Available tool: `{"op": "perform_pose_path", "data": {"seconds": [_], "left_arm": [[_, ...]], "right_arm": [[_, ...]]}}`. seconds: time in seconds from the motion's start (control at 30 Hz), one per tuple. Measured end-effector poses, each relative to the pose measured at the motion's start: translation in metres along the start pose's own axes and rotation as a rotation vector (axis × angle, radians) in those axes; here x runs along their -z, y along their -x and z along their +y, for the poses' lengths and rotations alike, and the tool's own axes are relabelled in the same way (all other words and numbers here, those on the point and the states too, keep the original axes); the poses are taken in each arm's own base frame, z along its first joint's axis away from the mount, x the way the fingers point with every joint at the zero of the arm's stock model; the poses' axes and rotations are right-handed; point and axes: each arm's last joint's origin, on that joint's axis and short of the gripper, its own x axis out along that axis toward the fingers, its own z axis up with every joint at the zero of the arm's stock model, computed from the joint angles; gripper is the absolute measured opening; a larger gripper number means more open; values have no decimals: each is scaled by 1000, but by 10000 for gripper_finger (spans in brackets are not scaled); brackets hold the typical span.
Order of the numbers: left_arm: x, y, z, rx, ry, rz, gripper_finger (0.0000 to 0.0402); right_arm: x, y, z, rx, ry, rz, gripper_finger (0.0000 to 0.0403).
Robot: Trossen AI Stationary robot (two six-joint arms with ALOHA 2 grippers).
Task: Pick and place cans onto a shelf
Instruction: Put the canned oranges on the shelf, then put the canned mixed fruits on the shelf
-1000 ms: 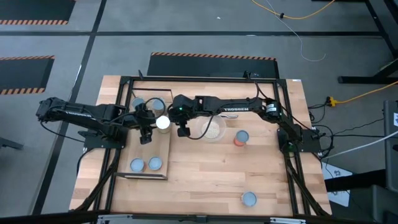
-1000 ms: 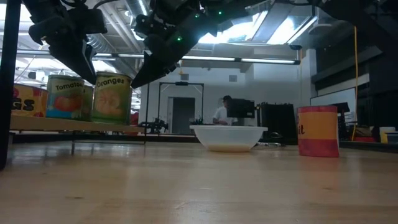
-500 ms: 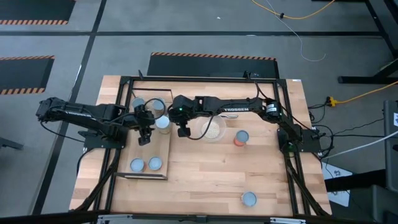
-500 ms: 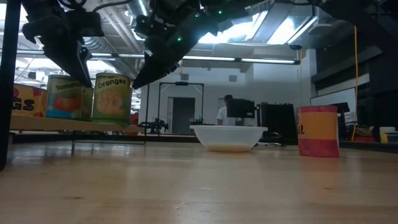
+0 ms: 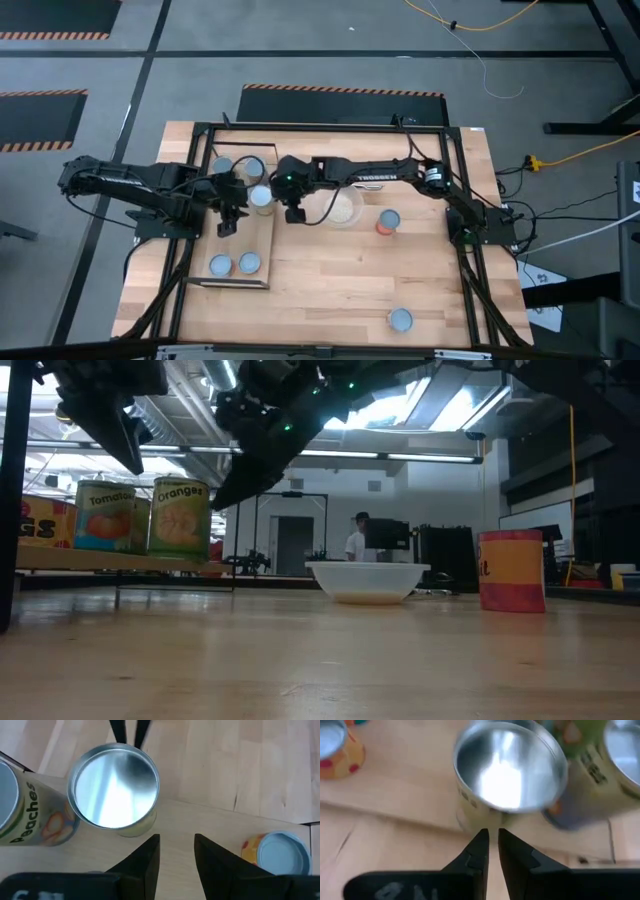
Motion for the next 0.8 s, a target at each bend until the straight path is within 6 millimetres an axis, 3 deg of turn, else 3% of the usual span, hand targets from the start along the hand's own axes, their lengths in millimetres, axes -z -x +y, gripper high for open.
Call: {"op": "perform_pose_path", "data": {"seconds": [0.2, 0.5, 0.8], "left_arm": [[0, 0, 0, 0, -1, -3, 114], [0, 0, 0, 1, 6, -4, 114], [1, 0, -5, 18, -19, -1, 114]], "right_arm": [[3, -20, -1, -3, 5, -56, 47], [5, -21, 0, -8, 3, -30, 47], [-14, 21, 4, -63, -79, 171, 47]]}}
